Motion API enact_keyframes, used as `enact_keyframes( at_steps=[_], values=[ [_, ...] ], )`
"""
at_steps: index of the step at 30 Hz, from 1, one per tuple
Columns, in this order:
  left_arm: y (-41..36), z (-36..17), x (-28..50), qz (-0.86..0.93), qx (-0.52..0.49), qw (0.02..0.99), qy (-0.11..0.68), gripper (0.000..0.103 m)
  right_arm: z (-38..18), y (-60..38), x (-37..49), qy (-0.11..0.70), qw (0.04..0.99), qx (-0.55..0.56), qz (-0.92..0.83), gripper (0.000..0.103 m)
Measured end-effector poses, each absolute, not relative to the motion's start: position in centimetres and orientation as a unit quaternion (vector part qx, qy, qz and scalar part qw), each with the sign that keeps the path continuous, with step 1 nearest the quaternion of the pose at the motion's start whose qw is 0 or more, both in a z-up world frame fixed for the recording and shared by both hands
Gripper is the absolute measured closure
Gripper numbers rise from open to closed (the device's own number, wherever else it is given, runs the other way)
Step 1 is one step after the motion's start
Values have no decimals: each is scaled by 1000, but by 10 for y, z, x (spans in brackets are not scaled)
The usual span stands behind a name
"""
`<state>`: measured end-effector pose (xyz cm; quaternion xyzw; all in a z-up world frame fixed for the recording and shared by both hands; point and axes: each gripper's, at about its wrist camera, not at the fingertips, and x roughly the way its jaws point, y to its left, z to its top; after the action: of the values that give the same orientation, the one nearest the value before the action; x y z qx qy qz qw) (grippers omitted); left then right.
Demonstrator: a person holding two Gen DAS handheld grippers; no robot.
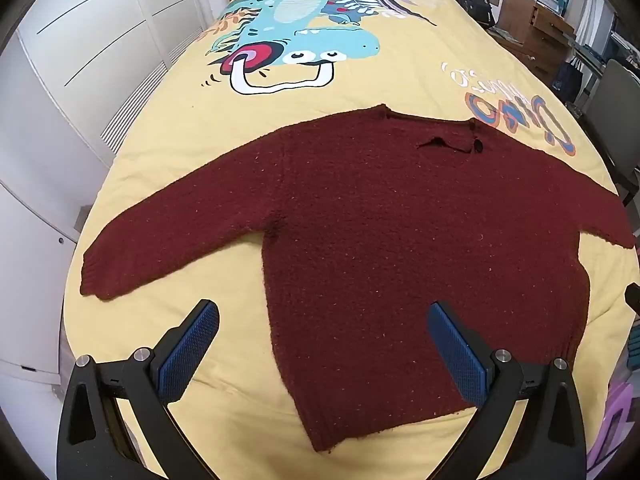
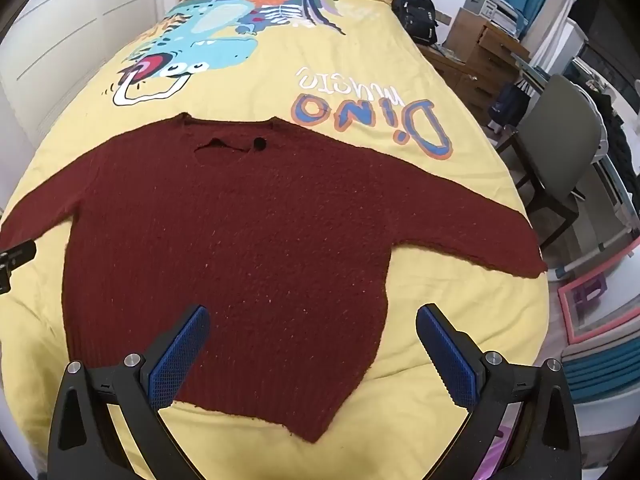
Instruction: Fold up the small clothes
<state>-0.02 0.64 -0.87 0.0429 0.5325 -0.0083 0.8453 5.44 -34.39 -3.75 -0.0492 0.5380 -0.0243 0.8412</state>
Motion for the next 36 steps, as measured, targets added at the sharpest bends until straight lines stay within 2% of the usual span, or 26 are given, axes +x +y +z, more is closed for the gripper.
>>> enact_keyframes(
  at_steps=[36],
  values=[
    [0,-15,-4,-13,55,839,541,1,-47,-340,54,550,833,-58,-21,0]
  ],
)
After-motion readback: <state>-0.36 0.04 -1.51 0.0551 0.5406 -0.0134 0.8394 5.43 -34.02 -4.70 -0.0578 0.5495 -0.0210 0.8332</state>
